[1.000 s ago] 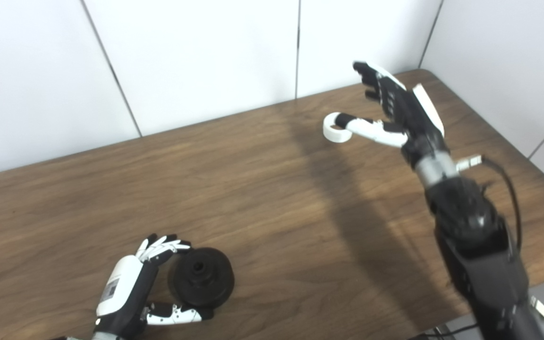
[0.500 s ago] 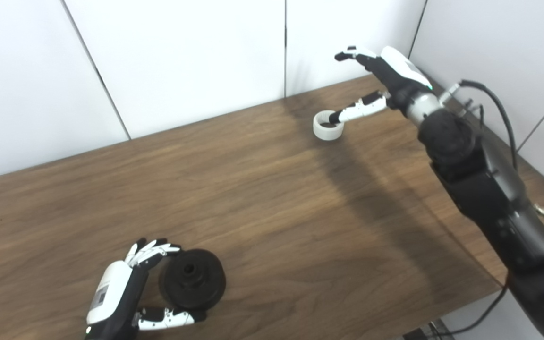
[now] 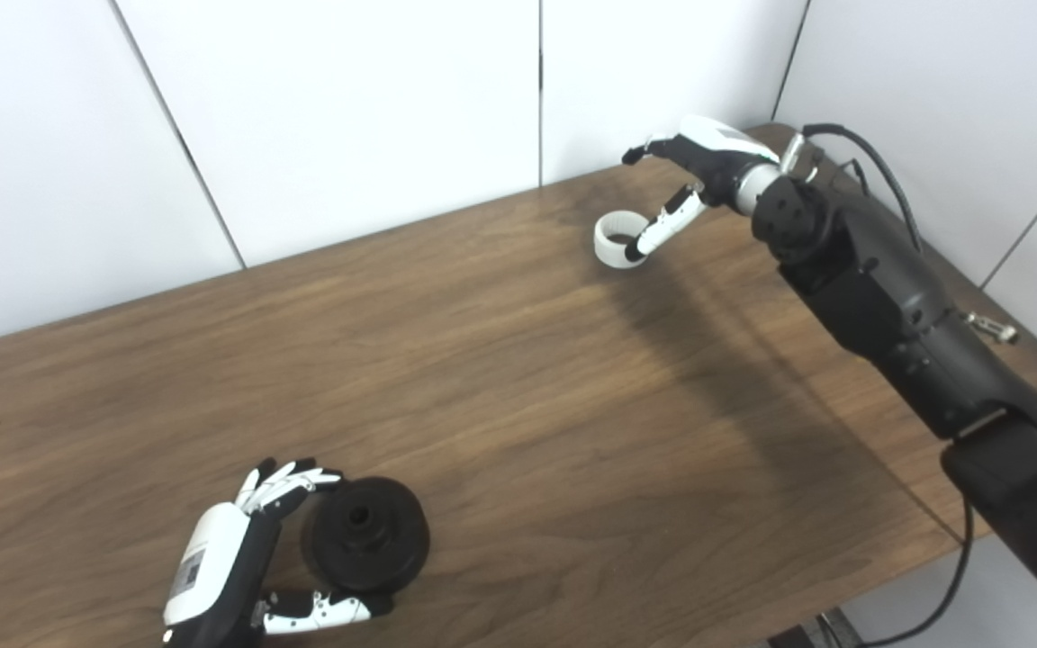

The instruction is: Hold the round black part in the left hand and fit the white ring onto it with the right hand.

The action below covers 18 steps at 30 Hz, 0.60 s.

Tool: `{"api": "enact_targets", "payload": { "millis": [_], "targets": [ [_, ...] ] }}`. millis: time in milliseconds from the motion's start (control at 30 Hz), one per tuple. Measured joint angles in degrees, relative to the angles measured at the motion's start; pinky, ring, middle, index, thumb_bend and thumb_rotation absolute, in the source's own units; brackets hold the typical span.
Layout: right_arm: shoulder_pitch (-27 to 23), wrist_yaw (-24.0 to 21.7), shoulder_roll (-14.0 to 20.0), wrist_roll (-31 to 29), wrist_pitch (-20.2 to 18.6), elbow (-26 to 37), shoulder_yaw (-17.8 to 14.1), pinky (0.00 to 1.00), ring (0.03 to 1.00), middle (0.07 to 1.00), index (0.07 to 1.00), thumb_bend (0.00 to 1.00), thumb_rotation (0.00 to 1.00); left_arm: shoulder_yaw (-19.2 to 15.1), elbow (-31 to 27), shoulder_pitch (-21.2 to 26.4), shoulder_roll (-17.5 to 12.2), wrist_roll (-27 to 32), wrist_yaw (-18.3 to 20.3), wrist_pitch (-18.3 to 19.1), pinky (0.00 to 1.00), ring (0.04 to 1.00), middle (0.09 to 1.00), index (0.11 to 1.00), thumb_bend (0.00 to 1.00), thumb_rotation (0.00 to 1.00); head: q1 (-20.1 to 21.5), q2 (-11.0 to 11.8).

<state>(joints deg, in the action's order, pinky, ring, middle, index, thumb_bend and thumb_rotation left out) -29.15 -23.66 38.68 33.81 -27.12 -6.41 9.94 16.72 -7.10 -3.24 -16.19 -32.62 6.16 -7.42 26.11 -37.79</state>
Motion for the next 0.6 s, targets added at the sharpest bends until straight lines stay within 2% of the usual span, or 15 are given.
{"api": "enact_targets", "payload": {
  "millis": [233,600],
  "targets": [
    [-1.98,-2.23,-0.14,0.86,0.09,-4.40,3.31,1.00,0.970,0.928,0.834,1.00,0.26,0.02,-0.51,-0.10,0.61,-0.87,-0.01,0.72,1.00,0.874,0.788,0.484,0.52,0.05,-0.35,-0.09],
    [-3.45,-2.87,-1.19,1.62,0.08,-8.54,4.79,1.00,0.975,0.926,0.836,1.00,0.27,0.18,-1.58,-0.37,0.76,-1.59,-0.01,2.13,1.00,0.871,0.786,0.484,0.52,0.05,-1.14,-0.35]
  ]
}}
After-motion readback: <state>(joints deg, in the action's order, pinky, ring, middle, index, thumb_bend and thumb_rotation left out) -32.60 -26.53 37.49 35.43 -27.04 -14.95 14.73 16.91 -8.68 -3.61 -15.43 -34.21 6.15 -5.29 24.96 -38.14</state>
